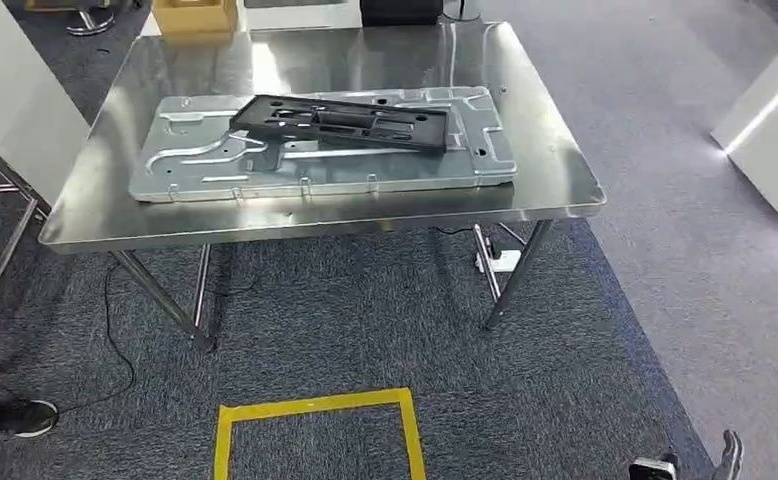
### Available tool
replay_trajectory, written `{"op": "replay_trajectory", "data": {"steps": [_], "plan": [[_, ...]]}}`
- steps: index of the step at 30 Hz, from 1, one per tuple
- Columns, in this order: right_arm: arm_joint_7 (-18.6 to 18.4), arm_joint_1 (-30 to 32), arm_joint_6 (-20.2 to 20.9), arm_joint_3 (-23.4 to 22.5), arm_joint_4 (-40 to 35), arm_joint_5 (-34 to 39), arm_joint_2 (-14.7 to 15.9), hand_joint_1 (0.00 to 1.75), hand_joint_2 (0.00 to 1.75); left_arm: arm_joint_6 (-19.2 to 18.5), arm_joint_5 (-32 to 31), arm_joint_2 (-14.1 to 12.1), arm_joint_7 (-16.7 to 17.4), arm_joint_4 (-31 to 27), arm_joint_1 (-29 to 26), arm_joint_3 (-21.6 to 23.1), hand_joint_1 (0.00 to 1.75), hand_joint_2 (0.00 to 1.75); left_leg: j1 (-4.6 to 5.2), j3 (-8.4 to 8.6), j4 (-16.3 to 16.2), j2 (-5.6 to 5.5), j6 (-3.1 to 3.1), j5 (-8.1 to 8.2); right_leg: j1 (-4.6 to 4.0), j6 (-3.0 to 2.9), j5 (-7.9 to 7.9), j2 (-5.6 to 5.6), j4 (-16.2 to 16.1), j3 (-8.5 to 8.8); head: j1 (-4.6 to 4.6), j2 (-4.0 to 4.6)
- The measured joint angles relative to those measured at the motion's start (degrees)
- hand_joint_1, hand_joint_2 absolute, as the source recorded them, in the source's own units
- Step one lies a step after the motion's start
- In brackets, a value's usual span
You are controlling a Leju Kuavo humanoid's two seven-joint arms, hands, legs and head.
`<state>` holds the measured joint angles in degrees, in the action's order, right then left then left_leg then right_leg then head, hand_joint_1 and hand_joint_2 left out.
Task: Take the parts from the cabinet and place them on the table.
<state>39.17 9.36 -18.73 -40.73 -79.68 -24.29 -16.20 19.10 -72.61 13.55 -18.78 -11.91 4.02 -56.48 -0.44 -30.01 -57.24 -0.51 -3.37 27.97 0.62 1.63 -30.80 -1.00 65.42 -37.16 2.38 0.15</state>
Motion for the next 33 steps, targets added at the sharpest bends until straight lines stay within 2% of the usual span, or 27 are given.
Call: {"op": "replay_trajectory", "data": {"steps": [2,3,4,6,7,8,9,12,13,14,15,16,17,18,19,20,22,23,24,25,26,27,28,29,30,31,33], "plan": [[0.0,-2.5,-0.1,-4.1,6.9,-2.0,0.6,0.0,0.0,0.0,0.0,0.0,0.0,0.0,-0.2,-0.2,0.0,0.0,0.23,-0.13,0.0,1.83,-0.14,0.09,0.25,0.44,-3.44,0.35,8.3,-4.06,0.0,0.0],[0.0,-3.4,-0.3,-6.1,10.6,-2.9,1.0,0.0,0.0,0.0,0.0,0.0,0.0,0.0,-0.2,-0.3,0.0,0.0,0.29,-0.18,-0.1,2.63,-0.17,0.14,0.35,0.55,-3.57,0.44,10.2,-4.93,0.04,0.0],[0.2,-4.2,-0.5,-8.3,14.7,-3.8,1.8,0.0,0.0,0.0,0.0,0.0,0.1,0.0,-0.2,-0.3,0.0,0.0,0.35,-0.16,-0.1,3.26,-0.17,0.2,0.45,0.61,-2.34,0.57,9.2,-4.3,0.02,0.0],[0.4,-5.1,-0.9,-11.9,20.4,-4.7,2.8,0.0,0.0,-0.1,-0.1,0.0,0.1,0.0,-0.1,-0.4,0.0,0.0,0.38,0.07,-0.1,4.26,-0.01,0.45,0.51,0.48,2.0,1.33,0.7,0.45,0.06,0.0],[0.5,-5.4,-1.0,-12.9,22.0,-4.8,3.1,0.0,0.0,-0.1,-0.1,0.0,0.1,0.0,0.0,-0.4,0.0,0.0,0.44,0.27,-0.3,4.72,0.23,0.67,0.42,0.29,3.97,3.13,-4.7,3.61,0.0,0.0],[0.5,-5.9,-1.2,-13.5,23.4,-4.8,3.4,0.0,0.0,-0.1,-0.1,0.0,0.1,0.0,0.0,-0.5,0.0,0.0,0.52,0.35,-0.3,5.2,0.46,0.82,0.07,-0.04,3.07,5.3,-6.8,4.32,0.04,0.0],[0.6,-6.8,-1.3,-14.2,25.5,-4.9,3.8,0.0,0.0,-0.1,-0.1,0.0,0.1,0.0,0.0,-0.6,0.0,0.0,0.86,0.29,-0.5,5.64,1.01,1.16,-0.28,-0.51,3.56,4.65,-7.0,4.33,0.0,0.0],[0.2,-7.5,-1.6,-15.9,29.0,-5.6,4.5,0.0,0.0,-0.1,-0.1,0.0,0.1,0.0,0.4,-0.7,0.0,0.0,0.83,1.02,-0.2,7.18,1.73,1.27,-0.52,-1.2,3.64,3.01,-7.0,4.03,0.0,0.0],[-0.5,-7.9,-2.2,-16.8,31.2,-6.3,5.0,0.0,0.0,-0.1,-0.1,0.1,0.1,0.0,0.4,-0.7,0.0,0.0,0.58,0.8,-0.5,6.52,2.24,1.85,0.11,-1.71,3.97,2.4,-7.4,4.4,-0.04,0.0],[-1.0,-8.3,-2.9,-17.4,32.9,-6.9,5.1,0.0,0.0,-0.1,-0.2,0.1,0.1,0.0,0.4,-0.7,0.0,0.0,0.43,0.42,-1.9,3.9,2.48,2.96,0.04,-1.85,4.01,2.0,-7.5,4.4,-0.02,0.0],[-1.7,-8.8,-3.7,-18.1,34.9,-7.7,5.7,0.0,0.0,-0.1,-0.2,0.1,0.1,0.0,0.4,-0.7,0.0,0.0,0.36,-0.72,-4.6,2.16,2.47,4.73,0.06,-2.25,4.06,1.64,-7.5,4.28,-0.07,0.0],[-2.8,-9.6,-5.0,-18.9,38.1,-9.0,6.2,0.0,0.0,-0.1,-0.2,0.1,0.1,0.0,0.3,-0.8,0.0,0.0,0.33,-3.34,-10.2,1.16,2.51,7.72,-0.01,-2.5,4.11,0.91,-7.4,4.14,-0.09,0.0],[-3.9,-10.1,-6.0,-19.4,40.5,-9.8,6.7,0.0,0.0,-0.1,-0.2,0.1,0.1,0.0,0.2,-0.8,0.0,0.0,0.34,-5.71,-15.2,0.96,2.53,9.78,-0.12,-2.58,4.14,0.18,-7.4,4.05,-0.04,0.0],[-5.1,-10.4,-6.7,-19.9,42.7,-10.5,7.0,0.0,0.0,-0.1,-0.3,0.1,0.1,0.0,0.0,-0.8,0.0,0.0,0.33,-7.28,-18.3,0.92,2.55,10.57,-0.19,-2.6,4.16,-0.45,-7.4,4.03,-0.09,0.0],[-6.5,-10.6,-7.4,-20.4,44.9,-11.5,7.3,0.0,0.0,-0.1,-0.3,0.1,0.1,0.0,-0.1,-0.8,0.0,0.0,0.33,-7.91,-19.2,0.91,2.49,9.83,-0.25,-2.62,4.15,-1.24,-7.3,4.07,-0.04,0.0],[-8.6,-10.8,-8.1,-20.8,47.6,-12.5,7.5,0.0,0.0,-0.1,-0.3,0.1,0.1,0.0,-0.1,-0.8,0.0,0.0,0.33,-7.15,-17.2,0.89,2.36,7.87,-0.29,-2.62,4.13,-1.91,-7.1,4.11,-0.09,0.0],[-11.7,-10.9,-8.9,-21.1,51.1,-14.3,7.7,0.0,0.0,-0.1,-0.4,0.1,0.1,0.0,0.0,-0.8,0.0,0.0,0.33,-3.76,-9.2,0.42,2.03,3.1,-0.29,-2.57,4.08,-3.17,-6.9,4.14,-0.07,0.0],[-14.4,-11.1,-9.3,-21.2,52.8,-15.6,7.8,0.0,0.0,-0.1,-0.4,0.1,0.1,0.0,0.0,-0.8,0.0,0.0,0.32,-1.0,-3.0,-1.64,1.69,0.24,-0.25,-2.5,4.03,-4.05,-6.7,4.09,-0.07,0.0],[-17.2,-11.4,-9.5,-21.1,54.6,-16.8,7.7,0.0,0.0,0.0,-0.3,0.1,0.1,0.0,0.0,-0.9,0.0,0.0,0.16,-0.56,-1.6,-4.11,1.72,1.21,-0.5,-2.25,4.02,-4.47,-6.5,3.8,-0.02,0.0],[-21.1,-11.7,-9.4,-21.1,56.4,-18.4,7.7,0.0,0.0,0.1,-0.3,0.1,-0.1,0.0,0.1,-0.9,0.0,0.0,0.19,-0.61,-1.3,-3.5,1.82,0.82,-0.27,-1.86,4.22,-5.42,-6.4,3.46,-0.09,0.0],[-24.0,-11.7,-9.2,-21.1,57.7,-19.5,7.6,0.0,0.0,0.1,-0.2,0.1,-0.1,0.0,0.2,-0.9,0.0,0.0,0.34,-0.63,-1.3,-3.12,1.71,0.83,-0.05,-1.53,4.3,-5.67,-6.5,3.36,-0.02,0.0],[-26.3,-11.6,-8.7,-21.1,59.0,-20.5,7.3,0.0,0.0,0.2,-0.2,0.1,-0.1,0.0,0.2,-1.0,0.0,0.0,0.59,-0.5,-1.3,-2.62,1.44,0.74,0.12,-1.1,4.5,-6.29,-6.8,3.36,-0.06,0.0],[-27.4,-11.4,-8.1,-21.0,59.9,-21.1,7.1,0.0,0.0,0.3,-0.2,0.1,0.0,0.0,0.2,-1.0,0.0,0.0,0.16,-0.14,-0.6,-2.01,0.91,0.28,-0.21,-0.64,4.7,-6.79,-6.9,3.27,-0.02,0.0],[-28.4,-11.4,-7.4,-20.8,60.8,-21.9,6.9,0.0,0.0,0.3,-0.2,0.1,0.2,0.0,0.3,-1.0,0.0,0.0,-0.08,0.08,0.0,-0.97,0.49,-0.24,0.01,-0.81,4.16,-5.37,-6.2,3.16,-0.04,0.0],[-29.0,-11.4,-7.0,-20.5,61.6,-22.7,6.3,0.0,0.0,0.3,-0.3,0.1,0.2,0.0,0.3,-1.0,0.0,0.0,-0.04,0.13,0.4,-0.55,0.18,-0.42,-0.28,-0.56,2.55,-2.43,-4.4,2.19,0.22,0.0],[-29.4,-11.6,-6.6,-20.2,62.1,-23.3,6.1,0.0,0.0,0.3,-0.4,0.2,0.3,0.0,0.3,-1.0,0.0,0.0,0.06,0.03,0.4,0.31,-0.03,-0.44,-0.24,-0.35,0.08,-0.88,-0.5,0.27,0.2,0.0],[-29.7,-11.9,-6.4,-19.8,63.3,-23.8,5.4,0.0,0.0,0.3,-0.7,0.2,0.5,0.0,-0.1,-1.0,0.0,0.0,0.26,-0.02,0.4,2.08,-0.11,-0.37,0.08,0.17,-3.57,0.18,7.8,-3.69,0.18,0.0]]}}
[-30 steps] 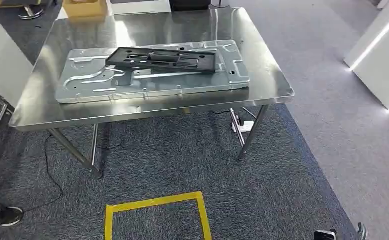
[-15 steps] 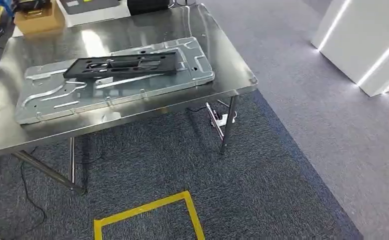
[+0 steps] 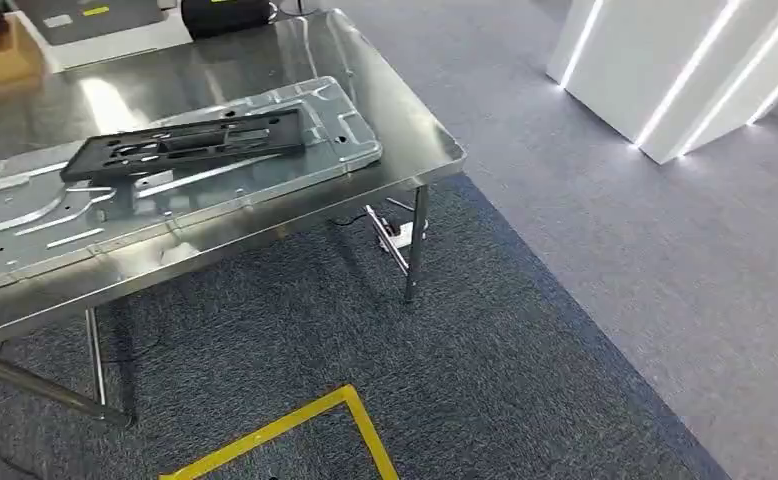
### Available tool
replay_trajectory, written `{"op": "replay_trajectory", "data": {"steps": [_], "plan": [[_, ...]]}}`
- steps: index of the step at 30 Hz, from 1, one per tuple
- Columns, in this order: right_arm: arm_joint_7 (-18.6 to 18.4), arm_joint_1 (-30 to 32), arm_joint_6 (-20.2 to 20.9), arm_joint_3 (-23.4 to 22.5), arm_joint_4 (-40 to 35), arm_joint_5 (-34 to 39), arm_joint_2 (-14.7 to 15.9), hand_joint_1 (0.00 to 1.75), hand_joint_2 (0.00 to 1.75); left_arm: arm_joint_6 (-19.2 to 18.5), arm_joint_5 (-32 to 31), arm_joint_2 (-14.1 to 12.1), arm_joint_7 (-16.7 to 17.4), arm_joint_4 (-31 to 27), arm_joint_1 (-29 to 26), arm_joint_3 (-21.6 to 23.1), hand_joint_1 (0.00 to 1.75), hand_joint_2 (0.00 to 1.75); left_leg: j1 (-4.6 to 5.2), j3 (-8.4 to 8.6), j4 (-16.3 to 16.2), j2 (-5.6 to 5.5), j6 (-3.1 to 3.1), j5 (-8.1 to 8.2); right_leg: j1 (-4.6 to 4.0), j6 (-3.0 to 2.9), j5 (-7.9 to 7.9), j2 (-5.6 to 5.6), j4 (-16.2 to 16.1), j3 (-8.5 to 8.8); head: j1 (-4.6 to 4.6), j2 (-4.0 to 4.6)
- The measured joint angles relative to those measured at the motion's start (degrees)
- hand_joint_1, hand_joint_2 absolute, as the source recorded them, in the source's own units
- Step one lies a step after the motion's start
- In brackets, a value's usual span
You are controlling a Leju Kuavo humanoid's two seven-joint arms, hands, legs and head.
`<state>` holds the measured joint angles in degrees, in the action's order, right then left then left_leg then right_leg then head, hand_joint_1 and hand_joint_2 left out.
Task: Take the parts from the cabinet and place them on the table.
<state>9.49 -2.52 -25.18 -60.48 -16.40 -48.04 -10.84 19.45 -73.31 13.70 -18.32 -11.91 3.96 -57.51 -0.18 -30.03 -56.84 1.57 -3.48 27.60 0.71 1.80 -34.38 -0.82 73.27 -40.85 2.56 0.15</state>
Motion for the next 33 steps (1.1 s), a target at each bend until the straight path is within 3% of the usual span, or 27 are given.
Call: {"op": "replay_trajectory", "data": {"steps": [1,2,3,4,5,6,10,11,12,13,15,16,17,19,20,21,22,25,26,27,28,30,31,32,33], "plan": [[-0.1,0.0,0.0,0.1,0.4,-0.1,-0.3,0.0,0.0,0.0,0.0,0.0,0.1,0.0,-0.1,0.0,0.0,0.0,0.05,-0.06,0.0,0.85,0.0,0.07,0.25,0.22,-0.32,0.2,2.3,-1.12,0.0,0.0],[-0.1,0.1,0.1,0.3,0.8,-0.2,-0.5,0.0,0.0,0.0,0.0,0.0,0.2,0.0,0.0,0.0,0.0,0.0,0.07,-0.05,-0.1,1.63,0.11,0.17,0.51,0.42,0.95,0.42,1.5,-0.52,0.02,0.0],[-0.1,0.1,0.1,0.4,1.0,-0.2,-0.5,0.0,0.0,0.1,0.0,0.0,0.2,0.0,0.0,0.0,0.0,0.0,0.06,0.02,-0.1,2.18,0.22,0.25,0.66,0.53,2.79,0.71,-1.5,1.16,0.0,0.0],[-0.2,0.1,0.1,0.5,1.2,-0.1,-0.5,0.0,0.0,0.1,0.0,0.0,0.2,0.0,0.1,0.0,0.0,0.0,0.03,0.17,-0.2,2.71,0.38,0.43,0.75,0.59,5.18,1.52,-6.6,4.02,0.02,0.0],[-0.2,0.1,0.1,0.6,1.4,-0.2,-0.6,0.0,0.0,0.1,-0.1,0.0,0.2,0.0,0.1,0.0,0.0,0.0,0.01,0.37,-0.3,3.21,0.68,0.64,0.75,0.5,7.08,3.14,-11.7,7.02,0.02,0.0],[-0.2,-0.1,0.1,0.7,1.5,-0.2,-0.6,0.0,0.0,0.1,-0.1,0.0,0.2,0.0,0.1,0.0,0.0,0.0,0.21,0.55,-0.5,3.63,1.08,0.91,0.44,0.11,6.65,5.91,-14.7,8.32,0.02,0.0],[-0.2,-0.2,0.1,0.8,1.9,-0.2,-0.7,0.0,0.0,0.1,-0.1,0.0,0.2,0.0,0.4,0.0,0.0,0.0,0.33,1.36,-0.5,5.61,2.5,1.44,-0.3,-1.11,7.04,3.33,-14.8,8.15,-0.09,0.0],[-0.2,-0.2,0.1,0.8,2.0,-0.2,-0.8,0.0,0.0,0.1,-0.1,0.0,0.2,0.0,0.4,0.0,0.0,0.0,0.02,1.19,-0.8,5.21,2.9,1.99,0.46,-1.65,7.46,2.67,-15.3,8.65,-0.11,0.0],[-0.2,-0.3,0.1,0.9,2.1,-0.2,-1.0,0.0,0.0,0.1,-0.1,0.0,0.2,0.0,0.4,0.0,0.0,0.0,-0.18,0.78,-2.5,2.22,3.19,3.33,0.39,-1.86,7.55,2.14,-15.4,8.65,-0.11,0.0],[-0.2,-0.4,0.1,0.9,2.1,-0.2,-1.0,0.0,0.0,0.1,-0.1,0.0,0.1,0.0,0.4,0.0,0.0,0.0,-0.25,-0.89,-6.2,0.3,3.25,5.71,0.39,-2.16,7.6,1.59,-15.4,8.54,-0.26,0.0],[-0.2,-0.4,0.7,0.9,2.1,-0.2,-1.0,0.0,0.0,0.1,-0.1,0.0,0.2,0.0,0.2,0.0,0.0,0.0,-0.33,-5.4,-15.7,-0.95,3.47,10.02,0.1,-2.42,7.6,0.14,-15.4,8.41,-0.24,0.0],[-0.3,-0.4,1.3,0.9,2.2,-0.7,-1.0,0.0,0.0,0.1,-0.1,0.0,0.2,0.0,0.1,-0.1,0.0,0.0,-0.33,-6.87,-18.6,-1.04,3.49,10.55,0.0,-2.42,7.6,-0.64,-15.3,8.41,-0.24,0.0],[-0.3,-0.4,1.9,1.1,2.3,-1.7,-1.0,0.0,0.0,0.1,-0.2,-0.1,0.1,0.0,-0.1,-0.1,0.0,0.0,-0.32,-7.14,-18.8,-1.06,3.42,9.57,-0.04,-2.43,7.59,-1.46,-15.2,8.43,-0.24,0.0],[-0.1,-0.3,2.8,1.9,2.3,-3.3,-1.0,0.0,0.0,0.2,-0.2,-0.2,-0.1,0.0,-0.1,-0.1,0.0,0.0,-0.33,-4.52,-12.2,-1.4,3.16,4.72,-0.04,-2.38,7.52,-3.05,-14.9,8.47,-0.24,0.0],[0.3,-0.3,3.3,2.5,2.4,-4.2,-1.1,0.0,0.0,0.3,-0.2,-0.2,-0.3,0.0,0.0,-0.1,0.0,0.0,-0.46,-2.16,-6.6,-2.71,2.97,1.66,0.01,-2.24,7.41,-3.86,-14.6,8.45,-0.24,0.0],[0.5,-0.3,3.5,3.0,2.5,-4.9,-1.3,0.0,0.0,0.3,-0.2,-0.2,-0.6,0.0,0.0,-0.1,0.0,0.0,-0.66,-0.93,-3.1,-5.72,2.81,0.81,0.1,-2.12,7.33,-4.4,-14.4,8.22,-0.24,0.0],[0.8,-0.6,3.9,3.6,2.6,-5.7,-1.4,0.0,0.0,0.3,-0.2,-0.2,-0.8,0.0,0.0,-0.1,0.0,0.0,-0.85,-0.61,-1.6,-7.09,2.82,1.31,-0.25,-1.71,7.19,-5.09,-13.9,7.74,-0.18,0.0],[1.3,-0.4,4.8,4.8,2.8,-5.9,-1.5,0.0,0.0,0.2,0.0,-0.2,-1.1,0.0,0.2,-0.2,0.0,0.0,-0.26,-0.41,-1.9,-5.48,2.3,1.15,0.22,-0.54,7.83,-6.87,-14.5,7.26,-0.26,0.0],[1.4,-0.4,5.0,4.8,2.8,-5.2,-1.5,0.0,0.0,0.1,0.1,-0.3,-1.1,0.0,0.2,-0.2,0.0,0.0,-0.81,-0.31,-1.0,-4.65,1.61,0.61,0.17,-0.36,7.77,-6.73,-14.3,7.09,-0.17,0.0],[1.4,-0.5,5.1,4.7,2.8,-4.5,-1.5,0.0,0.0,-0.2,0.1,-0.3,-1.2,0.0,0.3,-0.2,0.0,0.0,-0.73,-0.09,-0.6,-3.77,1.18,0.33,0.04,-0.29,6.78,-2.76,-13.1,6.61,-0.18,0.0],[1.4,-0.6,5.3,4.7,2.8,-4.2,-1.5,0.0,0.0,-0.2,0.2,-0.3,-1.3,0.0,0.2,-0.2,0.0,0.0,-0.68,-0.07,-0.6,-3.03,0.91,0.28,-0.08,-0.09,4.64,-0.68,-10.1,5.16,0.07,0.0],[1.3,-0.8,5.8,4.7,2.8,-4.1,-1.5,0.0,0.0,-0.3,0.3,-0.3,-1.6,0.0,-0.1,-0.4,0.0,0.0,-0.43,-0.09,-0.6,-1.26,0.73,0.42,0.13,0.29,0.5,0.09,-1.6,1.0,0.04,0.0],[1.1,-0.8,6.2,4.7,2.9,-4.3,-1.5,0.0,0.0,-0.3,0.4,-0.4,-1.7,0.0,-0.2,-0.5,0.0,0.0,-0.38,-0.11,-0.6,-0.33,0.7,0.53,0.21,0.44,-0.48,0.15,1.8,-0.69,0.04,0.0],[0.7,-0.8,6.4,4.7,2.9,-4.5,-1.5,0.0,0.0,-0.3,0.4,-0.4,-1.8,0.0,-0.2,-0.6,0.0,0.0,-0.37,-0.06,-0.7,0.59,0.72,0.66,0.25,0.55,0.06,0.25,2.8,-1.16,0.04,0.0],[0.3,-0.7,6.7,4.7,3.0,-4.7,-1.5,0.0,0.0,-0.3,0.5,-0.4,-1.8,0.0,-0.2,-0.6,0.0,0.0,-0.37,0.05,-0.7,1.27,0.8,0.81,0.3,0.63,1.75,0.43,0.8,-0.13,0.09,0.0]]}}
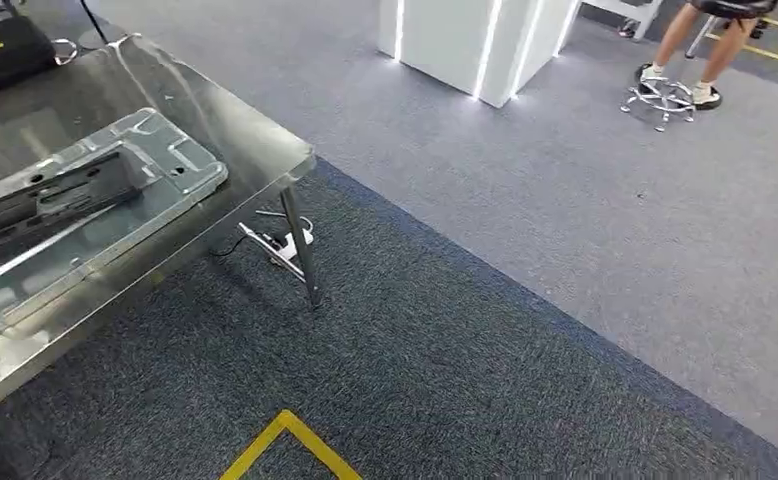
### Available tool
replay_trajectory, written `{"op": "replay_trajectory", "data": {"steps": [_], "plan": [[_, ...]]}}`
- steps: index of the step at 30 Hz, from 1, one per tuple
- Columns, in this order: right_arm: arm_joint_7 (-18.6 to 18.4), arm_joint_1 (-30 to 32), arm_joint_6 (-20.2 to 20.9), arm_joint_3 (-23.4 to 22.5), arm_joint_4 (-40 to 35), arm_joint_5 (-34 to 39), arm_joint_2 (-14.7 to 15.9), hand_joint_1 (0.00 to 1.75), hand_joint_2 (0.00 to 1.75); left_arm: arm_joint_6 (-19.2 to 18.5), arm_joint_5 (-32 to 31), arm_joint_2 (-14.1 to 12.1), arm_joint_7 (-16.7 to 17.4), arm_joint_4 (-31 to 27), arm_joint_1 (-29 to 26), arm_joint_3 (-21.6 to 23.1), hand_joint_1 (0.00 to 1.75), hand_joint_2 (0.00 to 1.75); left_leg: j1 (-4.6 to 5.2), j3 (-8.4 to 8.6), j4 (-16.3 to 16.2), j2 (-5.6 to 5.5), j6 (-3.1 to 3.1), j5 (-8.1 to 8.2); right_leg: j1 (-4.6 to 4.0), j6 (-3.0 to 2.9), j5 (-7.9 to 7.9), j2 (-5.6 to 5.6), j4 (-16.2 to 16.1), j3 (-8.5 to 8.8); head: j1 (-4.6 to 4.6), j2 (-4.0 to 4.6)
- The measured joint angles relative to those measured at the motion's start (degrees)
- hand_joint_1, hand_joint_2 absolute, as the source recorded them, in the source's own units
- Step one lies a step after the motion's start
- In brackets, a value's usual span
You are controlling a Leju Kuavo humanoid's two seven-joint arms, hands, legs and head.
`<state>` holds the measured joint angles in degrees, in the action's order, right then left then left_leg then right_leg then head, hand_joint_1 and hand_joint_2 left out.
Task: Take the parts from the cabinet and place them on the table.
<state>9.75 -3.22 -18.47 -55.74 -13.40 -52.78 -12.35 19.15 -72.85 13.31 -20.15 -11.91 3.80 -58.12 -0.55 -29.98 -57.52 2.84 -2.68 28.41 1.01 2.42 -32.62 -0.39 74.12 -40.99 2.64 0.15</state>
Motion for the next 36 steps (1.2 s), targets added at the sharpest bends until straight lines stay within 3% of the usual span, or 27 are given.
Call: {"op": "replay_trajectory", "data": {"steps": [2,3,4,5,8,10,11,13,14,15,16,17,18,19,22,23,24,25,26,28,29,30,31,32,33,34,36], "plan": [[-0.9,0.1,0.6,0.1,0.1,-1.0,0.0,0.0,0.0,0.0,0.0,0.0,-0.1,0.0,0.1,0.0,0.0,0.0,-0.01,0.48,-0.1,1.11,0.32,0.43,0.06,-0.13,4.82,1.37,-9.4,5.1,0.0,0.0],[-1.4,0.1,0.7,0.2,0.1,-1.4,0.0,0.0,0.0,0.0,-0.1,0.0,-0.1,0.0,0.1,0.0,0.0,0.0,0.01,0.8,-0.2,1.58,0.64,0.7,-0.01,-0.38,6.12,3.05,-13.7,7.52,-0.02,0.0],[-1.8,0.0,1.1,0.4,0.2,-1.8,-0.2,0.0,0.0,0.0,-0.1,0.0,-0.1,0.0,0.0,0.0,0.0,0.0,0.56,0.67,-0.4,2.06,1.18,1.12,-0.88,-0.91,5.26,4.59,-14.9,8.0,-0.02,0.0],[-2.1,0.0,1.4,0.5,0.3,-2.1,-0.3,0.0,0.0,0.0,-0.2,0.0,0.0,0.0,0.1,0.0,0.0,0.0,0.49,0.86,-0.4,2.4,1.46,1.28,-0.75,-1.33,5.4,3.57,-15.0,7.87,-0.13,0.0],[-3.1,0.3,1.9,1.2,0.5,-3.5,-0.5,0.0,0.0,0.0,-0.6,0.0,0.2,0.0,0.4,0.0,0.0,0.0,0.39,1.9,-0.1,3.74,2.25,1.66,-0.67,-2.25,5.4,1.96,-15.3,7.99,-0.09,0.0],[-3.1,0.3,2.8,1.6,0.5,-3.6,-0.6,0.0,0.0,0.0,-0.7,0.0,0.2,0.0,0.4,0.0,0.0,0.0,0.06,0.52,-3.5,-0.34,2.76,4.39,-0.37,-2.94,5.57,1.15,-15.5,8.25,-0.13,0.0],[-3.0,0.2,3.0,1.6,0.5,-3.6,-0.6,0.0,0.0,0.0,-0.7,0.0,0.2,0.0,0.2,0.0,0.0,0.0,-0.01,-1.39,-7.5,-1.43,2.81,6.66,-0.4,-3.23,5.57,0.75,-15.5,8.17,-0.13,0.0],[-2.3,0.2,3.4,1.8,0.5,-3.5,-0.6,0.0,0.0,-0.2,-0.5,0.0,-0.9,0.0,0.0,0.0,0.0,0.0,-0.02,-6.0,-16.7,-2.25,2.91,10.07,-0.63,-3.37,5.55,-0.75,-15.5,8.16,-0.13,0.0],[-2.2,0.2,3.5,1.8,0.5,-3.5,-0.6,0.0,0.0,-0.2,-0.3,0.0,-1.4,0.0,-0.2,-0.1,0.0,0.0,-0.03,-7.02,-18.2,-2.28,2.94,9.69,-0.67,-3.39,5.53,-1.47,-15.4,8.21,-0.13,0.0],[-2.1,0.3,3.5,1.8,0.5,-3.5,-0.6,0.0,0.0,-0.2,-0.2,0.0,-1.8,0.0,-0.2,-0.1,0.0,0.0,-0.03,-6.88,-17.1,-2.33,2.81,8.01,-0.68,-3.4,5.52,-2.22,-15.4,8.32,-0.13,0.0],[-2.1,0.3,3.5,1.8,0.5,-3.5,-0.6,0.0,0.0,-0.2,0.0,0.0,-2.1,0.0,-0.2,-0.2,0.0,0.0,-0.02,-5.82,-14.1,-2.41,2.63,5.5,-0.68,-3.37,5.49,-2.96,-15.3,8.4,-0.13,0.0],[-2.1,0.3,3.5,1.8,0.5,-3.6,-0.6,0.0,0.0,-0.2,0.0,0.0,-2.3,0.0,-0.1,-0.2,0.0,0.0,-0.04,-3.46,-8.2,-3.06,2.33,1.83,-0.67,-3.33,5.46,-4.0,-15.3,8.62,-0.13,0.0],[-2.1,0.3,3.5,1.8,0.5,-3.7,-0.6,0.0,0.0,-0.2,0.1,0.0,-2.3,0.0,-0.1,-0.2,0.0,0.0,-0.09,-1.93,-4.4,-4.58,2.13,-0.17,-0.64,-3.22,5.39,-4.49,-15.3,8.68,-0.13,0.0],[-2.4,0.1,3.6,1.9,0.6,-3.8,-0.6,0.0,0.0,-0.2,0.2,0.0,-2.3,0.0,-0.2,-0.4,0.0,0.0,-0.15,-1.12,-1.9,-7.46,1.9,0.18,-0.92,-2.98,5.32,-5.11,-15.0,8.45,-0.11,0.0],[-2.4,0.4,3.6,1.9,0.6,-3.8,-0.6,0.0,0.0,-0.1,0.2,0.1,-2.6,0.0,0.2,-0.5,0.0,0.0,0.11,-0.8,-1.3,-6.25,1.83,0.24,-0.36,-1.9,5.77,-6.69,-15.2,7.78,-0.13,0.0],[-2.5,0.5,3.6,1.9,0.6,-3.8,-0.6,0.0,0.0,-0.1,0.3,0.1,-2.6,0.0,0.1,-0.5,0.0,0.0,-0.04,-0.69,-0.9,-5.68,1.41,-0.03,-0.49,-1.5,5.94,-7.24,-15.3,7.62,-0.11,0.0],[-2.5,0.5,3.6,1.9,0.6,-3.8,-0.5,0.0,0.0,-0.1,0.3,0.2,-2.7,0.0,0.2,-0.6,0.0,0.0,-0.53,-0.45,-0.1,-4.57,0.81,-0.54,-0.36,-1.44,5.46,-6.61,-14.7,7.64,-0.15,0.0],[-2.5,0.4,3.6,1.9,0.6,-3.8,-0.5,0.0,0.0,-0.1,0.3,0.2,-2.7,0.0,0.2,-0.6,0.0,0.0,-0.39,-0.29,0.3,-4.04,0.4,-0.7,-0.77,-1.27,3.87,-3.12,-12.8,6.71,0.24,0.0],[-2.5,0.3,3.6,1.9,0.6,-3.8,-0.5,0.0,0.0,-0.2,0.3,0.2,-2.8,0.0,0.2,-0.6,0.0,0.0,-0.34,-0.34,0.3,-3.29,0.22,-0.68,-0.7,-1.06,1.7,-1.57,-9.2,4.9,0.26,0.0],[-2.5,0.2,3.6,1.9,0.6,-3.8,-0.5,0.0,0.0,-0.2,0.3,0.2,-2.8,0.0,-0.1,-0.6,0.0,0.0,-0.18,-0.33,0.2,-1.45,0.09,-0.54,-0.47,-0.63,-2.0,-0.41,-0.5,0.68,0.26,0.0],[-2.5,0.2,3.6,1.9,0.6,-3.8,-0.5,0.0,0.0,-0.2,0.3,0.2,-2.8,0.0,-0.1,-0.6,0.0,0.0,-0.16,-0.33,0.2,-0.68,0.1,-0.47,-0.29,-0.45,-2.21,-0.27,1.6,-0.4,0.29,0.0],[-2.5,0.3,3.6,1.9,0.6,-3.8,-0.5,0.0,0.0,-0.2,0.3,0.2,-2.8,0.0,-0.1,-0.6,0.0,0.0,-0.16,-0.29,0.2,-0.05,0.14,-0.38,-0.11,-0.26,-1.27,-0.14,1.3,-0.25,0.24,0.0],[-2.5,0.4,3.6,1.9,0.6,-3.8,-0.5,0.0,0.0,-0.2,0.3,0.2,-2.8,0.0,0.0,-0.6,0.0,0.0,-0.19,-0.18,0.1,0.63,0.24,-0.2,0.07,-0.1,0.96,0.18,-1.7,1.34,0.29,0.0],[-2.5,0.4,3.6,1.9,0.6,-3.8,-0.4,0.0,0.0,-0.2,0.3,0.3,-2.8,0.0,0.0,-0.6,0.0,0.0,-0.23,-0.02,0.0,1.16,0.45,-0.02,0.24,0.0,3.58,0.76,-6.5,3.91,0.29,0.0],[-2.5,0.4,3.6,1.9,0.6,-3.9,-0.4,0.0,0.0,-0.1,0.3,0.4,-2.7,0.0,0.1,-0.6,0.0,0.0,-0.25,0.24,-0.2,1.78,0.77,0.27,0.31,-0.11,5.97,2.07,-12.2,6.99,0.29,0.0],[-2.5,0.3,3.6,1.9,0.6,-4.0,-0.4,0.0,0.0,-0.1,0.3,0.4,-2.5,0.0,0.0,-0.6,0.0,0.0,0.02,0.39,-0.3,2.28,1.17,0.55,-0.17,-0.55,5.1,4.88,-14.9,8.2,0.29,0.0],[-2.6,0.2,3.6,2.0,0.6,-4.1,-0.4,0.0,0.0,-0.1,0.1,0.4,-2.1,0.0,0.2,-0.6,0.0,0.0,0.28,0.52,-0.5,2.97,1.78,0.85,-0.51,-1.29,5.44,3.39,-14.9,7.96,0.18,0.0]]}}
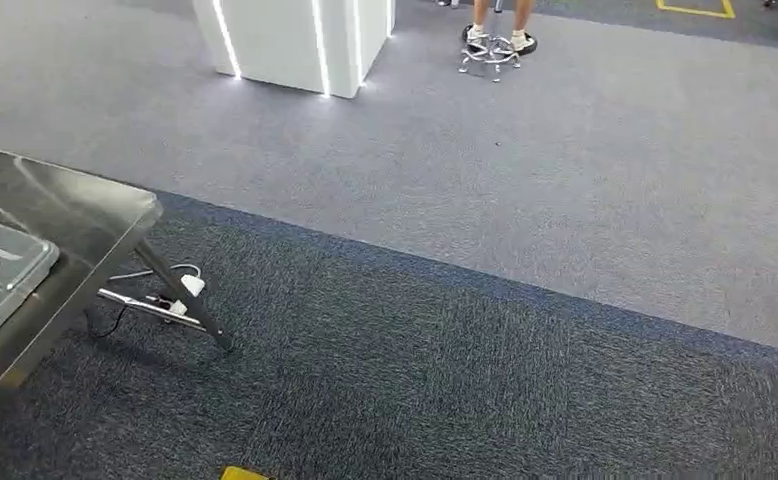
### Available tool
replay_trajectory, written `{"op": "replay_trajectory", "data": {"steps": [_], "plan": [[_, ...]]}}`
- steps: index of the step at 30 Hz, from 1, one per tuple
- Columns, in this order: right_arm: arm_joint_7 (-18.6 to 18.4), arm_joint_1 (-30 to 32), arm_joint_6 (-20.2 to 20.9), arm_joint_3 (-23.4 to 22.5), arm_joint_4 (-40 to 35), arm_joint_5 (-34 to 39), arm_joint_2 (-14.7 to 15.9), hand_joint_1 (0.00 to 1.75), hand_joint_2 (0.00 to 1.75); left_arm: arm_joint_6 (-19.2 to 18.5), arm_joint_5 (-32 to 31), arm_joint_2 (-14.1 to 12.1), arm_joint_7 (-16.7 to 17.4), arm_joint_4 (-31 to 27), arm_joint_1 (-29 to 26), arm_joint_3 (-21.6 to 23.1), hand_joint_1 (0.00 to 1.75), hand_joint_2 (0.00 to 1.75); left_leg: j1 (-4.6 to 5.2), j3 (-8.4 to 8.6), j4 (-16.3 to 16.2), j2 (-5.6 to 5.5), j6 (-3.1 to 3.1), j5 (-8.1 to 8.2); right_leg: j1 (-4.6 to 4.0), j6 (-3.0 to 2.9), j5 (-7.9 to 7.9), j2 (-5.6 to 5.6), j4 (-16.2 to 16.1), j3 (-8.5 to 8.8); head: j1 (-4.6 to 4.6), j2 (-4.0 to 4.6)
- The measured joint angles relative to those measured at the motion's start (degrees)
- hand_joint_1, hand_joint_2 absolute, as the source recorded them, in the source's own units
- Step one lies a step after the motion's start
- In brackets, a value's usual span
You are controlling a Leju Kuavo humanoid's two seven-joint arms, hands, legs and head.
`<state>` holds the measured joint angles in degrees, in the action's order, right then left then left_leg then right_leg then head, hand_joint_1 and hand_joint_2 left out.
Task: Take the parts from the cabinet and place them on the table.
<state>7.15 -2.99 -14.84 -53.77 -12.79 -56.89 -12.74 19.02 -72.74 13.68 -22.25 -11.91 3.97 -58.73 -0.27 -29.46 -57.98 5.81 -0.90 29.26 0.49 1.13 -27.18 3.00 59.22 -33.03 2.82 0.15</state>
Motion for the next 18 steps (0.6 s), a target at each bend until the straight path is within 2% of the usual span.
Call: {"op": "replay_trajectory", "data": {"steps": [2,3,4,5,7,8,9,10,11,12,13,14,15,17,18], "plan": [[-0.1,0.2,0.0,0.0,0.0,0.0,0.0,0.0,0.0,0.0,-0.1,0.0,0.3,0.0,0.2,0.0,0.0,0.0,-0.03,0.57,0.3,0.83,0.56,0.05,-0.25,-0.56,-0.05,-0.89,0.0,-0.14,0.04,0.0],[-0.1,0.2,0.0,0.0,0.0,0.0,0.0,0.0,0.0,0.0,-0.1,0.0,0.3,0.0,0.3,0.0,0.0,0.0,-0.32,0.4,0.0,0.49,1.0,0.6,0.49,-1.12,0.35,-1.57,-0.6,0.28,0.0,0.0],[0.0,0.1,0.0,0.0,0.0,-0.1,0.0,0.0,0.0,0.0,-0.1,0.0,0.2,0.0,0.4,0.0,0.0,0.0,-0.47,0.0,-1.7,-2.29,1.26,1.9,0.47,-1.41,0.41,-2.04,-0.7,0.28,0.0,0.0],[0.0,0.0,0.0,0.0,0.0,-0.2,0.0,0.0,0.0,0.0,0.0,0.0,0.1,0.0,0.3,0.0,0.0,0.0,-0.55,-1.49,-5.0,-3.86,1.3,4.14,0.43,-1.8,0.54,-2.41,-0.7,0.17,-0.05,0.0],[0.0,-0.1,0.1,0.0,0.0,-0.3,0.0,0.0,0.0,0.0,0.0,0.0,0.0,0.0,0.2,0.0,0.0,0.0,-0.55,-5.59,-13.7,-5.06,1.44,8.17,0.21,-2.05,0.56,-3.67,-0.6,0.0,-0.05,0.0],[0.1,-0.1,0.1,0.0,0.0,-0.3,0.0,0.0,0.0,0.0,0.2,0.0,-0.1,0.0,0.1,0.0,0.0,0.0,-0.54,-7.21,-16.9,-5.26,1.47,8.89,0.12,-2.06,0.56,-4.38,-0.6,-0.04,-0.02,0.0],[0.1,0.0,0.1,0.0,0.0,-0.4,0.0,0.0,0.0,0.0,0.3,0.0,-0.2,0.0,0.0,-0.1,0.0,0.0,-0.54,-7.78,-17.7,-5.31,1.42,8.14,0.06,-2.06,0.56,-5.21,-0.5,0.0,-0.02,0.0],[0.1,0.0,0.1,0.0,0.0,-0.4,0.0,0.0,0.0,0.0,0.4,0.0,-0.3,0.0,-0.1,-0.1,0.0,0.0,-0.54,-7.17,-15.8,-5.35,1.29,6.29,0.05,-2.06,0.56,-5.95,-0.4,0.03,-0.04,0.0],[0.1,0.0,0.1,0.0,0.0,-0.4,0.0,0.0,0.0,0.0,0.4,-0.1,-0.5,0.0,0.0,-0.1,0.0,0.0,-0.54,-5.12,-10.9,-5.59,1.04,3.0,0.05,-2.05,0.56,-6.94,-0.3,0.09,-0.02,0.0],[0.1,0.0,0.1,0.0,0.0,-0.4,0.0,0.0,0.0,0.0,0.4,-0.1,-0.6,0.0,0.1,-0.1,0.0,0.0,-0.56,-3.19,-6.5,-6.26,0.82,0.64,0.05,-2.02,0.54,-7.6,-0.2,0.12,-0.05,0.0],[0.1,0.0,0.1,0.0,0.0,-0.5,0.0,0.0,0.0,0.0,0.5,-0.1,-0.7,0.0,0.1,-0.2,0.0,0.0,-0.6,-1.36,-1.9,-8.87,0.43,-0.72,0.16,-1.91,0.5,-8.25,-0.1,0.0,-0.02,0.0],[0.0,-0.2,0.2,0.0,0.0,-0.5,0.0,0.0,0.0,0.1,0.5,-0.1,-0.7,0.0,0.1,-0.2,0.0,0.0,-0.7,-0.9,-0.7,-9.89,0.35,-0.09,-0.25,-1.5,0.46,-8.66,0.3,-0.26,-0.02,0.0],[0.0,-0.2,0.3,0.0,0.0,-0.5,0.0,0.0,0.0,0.1,0.5,-0.1,-0.8,0.0,0.2,-0.3,0.0,0.0,-0.6,-1.02,-0.8,-9.43,0.4,-0.13,-0.01,-1.13,0.7,-9.36,0.2,-0.5,-0.05,0.0],[0.0,0.0,0.4,0.0,0.0,-0.5,0.0,0.0,0.0,0.1,0.5,-0.1,-0.9,0.0,0.3,-0.3,0.0,0.0,-0.27,-0.79,-0.7,-8.65,0.1,-0.22,0.28,-0.38,1.0,-10.3,-0.2,-0.63,-0.02,0.0],[0.0,0.1,0.4,0.0,0.0,-0.5,0.1,0.0,0.0,0.2,0.5,-0.1,-0.9,0.0,0.3,-0.3,0.0,0.0,-0.76,-0.59,0.0,-7.94,-0.52,-0.72,0.07,0.09,1.11,-10.67,-0.2,-0.86,-0.02,0.0]]}}
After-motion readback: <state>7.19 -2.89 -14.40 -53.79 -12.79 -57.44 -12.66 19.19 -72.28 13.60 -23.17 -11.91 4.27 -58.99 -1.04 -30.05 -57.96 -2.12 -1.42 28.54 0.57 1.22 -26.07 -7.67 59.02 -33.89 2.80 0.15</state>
